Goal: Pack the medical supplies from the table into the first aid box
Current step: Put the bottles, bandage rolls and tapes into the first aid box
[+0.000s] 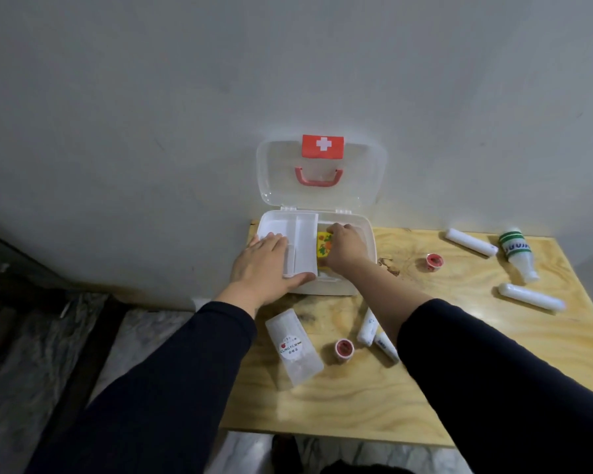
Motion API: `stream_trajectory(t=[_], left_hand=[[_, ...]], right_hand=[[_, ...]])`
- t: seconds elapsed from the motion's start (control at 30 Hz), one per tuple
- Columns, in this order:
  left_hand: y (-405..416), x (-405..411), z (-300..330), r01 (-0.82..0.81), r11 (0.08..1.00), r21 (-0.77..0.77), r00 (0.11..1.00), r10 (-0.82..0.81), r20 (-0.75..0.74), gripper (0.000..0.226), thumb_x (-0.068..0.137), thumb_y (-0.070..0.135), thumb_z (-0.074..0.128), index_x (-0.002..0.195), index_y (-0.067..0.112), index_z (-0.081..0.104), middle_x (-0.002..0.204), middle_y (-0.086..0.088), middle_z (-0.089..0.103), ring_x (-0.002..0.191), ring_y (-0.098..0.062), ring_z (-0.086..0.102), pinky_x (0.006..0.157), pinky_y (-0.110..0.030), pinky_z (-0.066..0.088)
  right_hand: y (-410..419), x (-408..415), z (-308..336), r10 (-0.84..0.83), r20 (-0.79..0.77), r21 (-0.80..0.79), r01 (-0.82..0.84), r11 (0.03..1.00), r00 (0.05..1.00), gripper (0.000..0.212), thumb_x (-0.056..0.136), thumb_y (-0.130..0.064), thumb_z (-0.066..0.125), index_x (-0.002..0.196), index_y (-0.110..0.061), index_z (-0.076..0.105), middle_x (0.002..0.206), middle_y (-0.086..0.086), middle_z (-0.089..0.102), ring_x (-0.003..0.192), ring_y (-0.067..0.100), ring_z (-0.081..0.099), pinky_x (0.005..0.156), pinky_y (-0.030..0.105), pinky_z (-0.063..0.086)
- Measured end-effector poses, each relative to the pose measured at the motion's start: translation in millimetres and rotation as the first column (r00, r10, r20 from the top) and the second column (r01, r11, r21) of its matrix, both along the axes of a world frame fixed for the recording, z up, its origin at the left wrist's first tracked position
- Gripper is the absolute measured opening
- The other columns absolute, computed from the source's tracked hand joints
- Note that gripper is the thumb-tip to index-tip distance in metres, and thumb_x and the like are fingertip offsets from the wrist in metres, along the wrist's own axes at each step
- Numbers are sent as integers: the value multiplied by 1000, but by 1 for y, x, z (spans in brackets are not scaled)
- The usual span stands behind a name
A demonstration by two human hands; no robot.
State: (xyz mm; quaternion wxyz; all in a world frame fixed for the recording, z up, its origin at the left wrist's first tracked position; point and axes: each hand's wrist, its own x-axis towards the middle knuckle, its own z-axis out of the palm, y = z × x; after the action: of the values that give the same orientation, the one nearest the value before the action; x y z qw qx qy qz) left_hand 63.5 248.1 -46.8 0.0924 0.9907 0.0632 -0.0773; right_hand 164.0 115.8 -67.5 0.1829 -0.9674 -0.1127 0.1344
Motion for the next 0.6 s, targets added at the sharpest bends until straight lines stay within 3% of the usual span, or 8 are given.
stream_trajectory(t=[0.1, 0.23, 0.3, 0.47, 0.6], left_hand=[[-1, 0, 1, 4, 1000, 7, 1000, -4, -5, 99, 79, 78, 44, 151, 12, 27, 159, -3, 27, 148, -19, 21, 121, -34, 12], [-1, 0, 0, 3, 1000, 9, 1000, -3, -14, 99, 79, 77, 43, 151, 12, 26, 159, -3, 27, 148, -19, 20, 121, -33, 10], [-1, 0, -1, 1, 1000, 14, 1000, -1, -16, 99, 79, 78, 42, 151, 12, 26, 159, -3, 27, 148, -18, 21, 121, -33, 10], [-1, 2, 0, 7, 1000, 22, 998, -6, -60, 101, 79, 80, 38, 152, 12, 23, 161, -4, 23, 149, -19, 17, 122, -36, 10], [-6, -2, 14, -5, 1000, 6, 998, 5, -67, 96, 81, 77, 41, 151, 13, 25, 161, -4, 22, 149, -21, 17, 120, -37, 16]], right_hand=[[6, 2, -5, -53, -45, 51, 55, 997, 998, 58, 83, -13, 69, 136, -14, 45, 137, 13, 50, 123, 28, 51, 99, 35, 45], [8, 2, -5, -70, -83, 89, 78, 993, 994, 59, 82, -4, 67, 135, -11, 39, 130, 15, 52, 111, 31, 59, 77, 32, 47], [5, 2, -3, -69, -88, 109, 79, 991, 994, 61, 82, -1, 67, 135, -10, 37, 128, 15, 53, 107, 31, 60, 73, 31, 44], [-10, -4, 15, 10, -98, 112, 1, 994, 995, 69, 80, -5, 72, 139, -10, 38, 133, 15, 51, 119, 28, 53, 95, 34, 47], [-28, -22, 36, 89, -9, 121, -87, 989, 996, 57, 81, -8, 70, 134, -10, 49, 133, 12, 50, 121, 26, 51, 95, 32, 46]])
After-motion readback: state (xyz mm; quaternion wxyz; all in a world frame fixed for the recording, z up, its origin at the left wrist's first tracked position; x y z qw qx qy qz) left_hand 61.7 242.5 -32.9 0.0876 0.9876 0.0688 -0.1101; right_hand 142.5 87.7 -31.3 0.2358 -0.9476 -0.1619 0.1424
